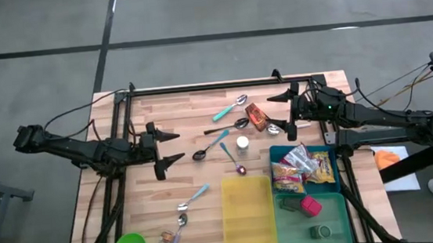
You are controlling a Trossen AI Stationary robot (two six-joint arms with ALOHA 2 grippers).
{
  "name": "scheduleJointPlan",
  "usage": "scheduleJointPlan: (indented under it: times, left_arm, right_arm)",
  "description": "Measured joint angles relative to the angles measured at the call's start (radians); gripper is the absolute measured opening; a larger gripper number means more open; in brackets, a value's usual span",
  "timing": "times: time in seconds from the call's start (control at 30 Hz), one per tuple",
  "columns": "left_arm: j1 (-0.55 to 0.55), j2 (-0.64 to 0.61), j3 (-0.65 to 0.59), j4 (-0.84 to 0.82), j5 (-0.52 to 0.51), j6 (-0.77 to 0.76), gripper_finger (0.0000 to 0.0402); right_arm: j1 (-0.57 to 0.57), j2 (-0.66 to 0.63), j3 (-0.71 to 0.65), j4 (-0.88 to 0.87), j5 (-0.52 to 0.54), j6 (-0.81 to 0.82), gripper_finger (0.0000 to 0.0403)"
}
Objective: Pick & Place Food Item
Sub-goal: Put the white seasoning bottle into the green bin
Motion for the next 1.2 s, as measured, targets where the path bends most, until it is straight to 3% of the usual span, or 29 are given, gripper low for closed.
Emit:
scheduleJointPlan:
  times: [0.4,1.2]
  left_arm:
    - [0.000,0.000,0.000,-0.020,0.000,-0.001,0.0335]
    - [0.000,0.001,-0.001,-0.275,0.000,-0.008,0.0335]
  right_arm:
    - [0.000,0.000,0.000,0.000,0.000,0.000,0.0345]
    - [0.000,0.000,0.000,0.002,0.000,0.000,0.0345]
